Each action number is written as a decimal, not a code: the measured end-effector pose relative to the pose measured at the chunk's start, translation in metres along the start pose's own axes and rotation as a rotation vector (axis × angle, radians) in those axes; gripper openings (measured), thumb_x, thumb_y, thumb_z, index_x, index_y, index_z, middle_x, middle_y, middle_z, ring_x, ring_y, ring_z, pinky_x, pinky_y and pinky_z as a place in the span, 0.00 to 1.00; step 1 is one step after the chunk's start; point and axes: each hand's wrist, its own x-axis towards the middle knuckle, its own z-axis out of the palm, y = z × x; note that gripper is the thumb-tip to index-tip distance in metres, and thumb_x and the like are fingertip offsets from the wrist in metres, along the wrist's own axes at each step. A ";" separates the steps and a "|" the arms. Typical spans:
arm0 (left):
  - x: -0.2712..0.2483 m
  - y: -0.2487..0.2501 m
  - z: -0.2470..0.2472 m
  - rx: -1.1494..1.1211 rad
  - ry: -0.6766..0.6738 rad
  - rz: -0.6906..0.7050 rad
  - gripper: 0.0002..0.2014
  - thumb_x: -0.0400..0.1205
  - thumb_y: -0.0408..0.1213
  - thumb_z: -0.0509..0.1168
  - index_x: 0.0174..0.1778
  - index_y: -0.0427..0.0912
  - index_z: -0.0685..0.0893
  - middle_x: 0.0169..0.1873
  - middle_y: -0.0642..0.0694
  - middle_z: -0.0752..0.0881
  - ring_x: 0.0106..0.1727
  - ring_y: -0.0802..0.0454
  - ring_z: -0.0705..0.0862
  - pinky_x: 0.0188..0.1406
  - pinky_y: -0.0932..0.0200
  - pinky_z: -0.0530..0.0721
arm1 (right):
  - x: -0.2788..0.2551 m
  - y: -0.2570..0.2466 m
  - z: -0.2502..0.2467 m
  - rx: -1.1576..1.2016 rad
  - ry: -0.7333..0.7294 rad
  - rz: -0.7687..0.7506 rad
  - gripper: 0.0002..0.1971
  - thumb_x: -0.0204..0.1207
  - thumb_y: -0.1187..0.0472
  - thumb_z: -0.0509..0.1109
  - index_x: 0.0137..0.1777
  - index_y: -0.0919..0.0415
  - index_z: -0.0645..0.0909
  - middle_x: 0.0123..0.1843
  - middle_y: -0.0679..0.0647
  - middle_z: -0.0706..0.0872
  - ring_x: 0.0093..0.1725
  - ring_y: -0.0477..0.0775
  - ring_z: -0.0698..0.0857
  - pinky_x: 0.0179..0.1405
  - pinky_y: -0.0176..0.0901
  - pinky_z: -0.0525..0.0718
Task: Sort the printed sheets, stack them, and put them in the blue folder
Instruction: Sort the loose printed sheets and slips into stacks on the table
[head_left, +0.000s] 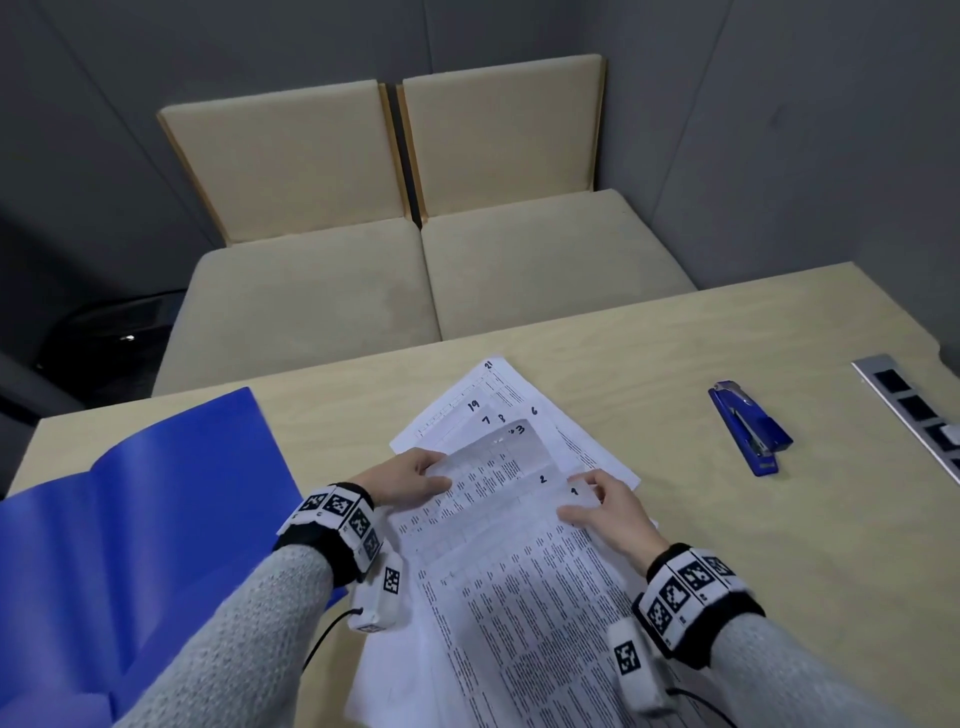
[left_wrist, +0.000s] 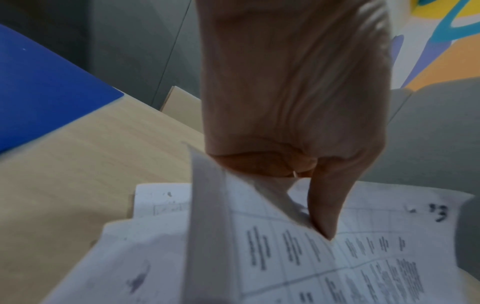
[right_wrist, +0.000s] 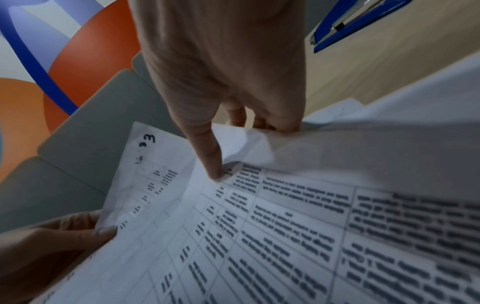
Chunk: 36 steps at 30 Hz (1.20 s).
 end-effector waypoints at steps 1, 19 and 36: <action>-0.001 0.001 0.000 0.006 -0.006 0.012 0.10 0.85 0.40 0.60 0.38 0.45 0.75 0.23 0.56 0.70 0.18 0.65 0.68 0.26 0.66 0.67 | 0.002 0.001 0.003 -0.003 0.010 0.002 0.18 0.66 0.64 0.79 0.54 0.58 0.78 0.53 0.51 0.81 0.50 0.49 0.82 0.48 0.39 0.78; -0.004 0.008 0.023 0.047 0.084 0.014 0.18 0.64 0.42 0.81 0.46 0.52 0.82 0.39 0.54 0.90 0.40 0.54 0.88 0.43 0.57 0.86 | -0.034 0.022 -0.001 -0.102 0.213 -0.274 0.09 0.68 0.72 0.74 0.40 0.59 0.79 0.47 0.52 0.72 0.41 0.41 0.78 0.41 0.20 0.73; -0.010 0.014 0.016 -0.011 -0.077 0.125 0.07 0.75 0.41 0.67 0.44 0.43 0.86 0.29 0.51 0.80 0.29 0.54 0.75 0.34 0.56 0.72 | -0.042 0.015 -0.005 0.017 0.182 -0.339 0.10 0.61 0.67 0.80 0.34 0.52 0.84 0.61 0.39 0.81 0.65 0.45 0.76 0.64 0.43 0.69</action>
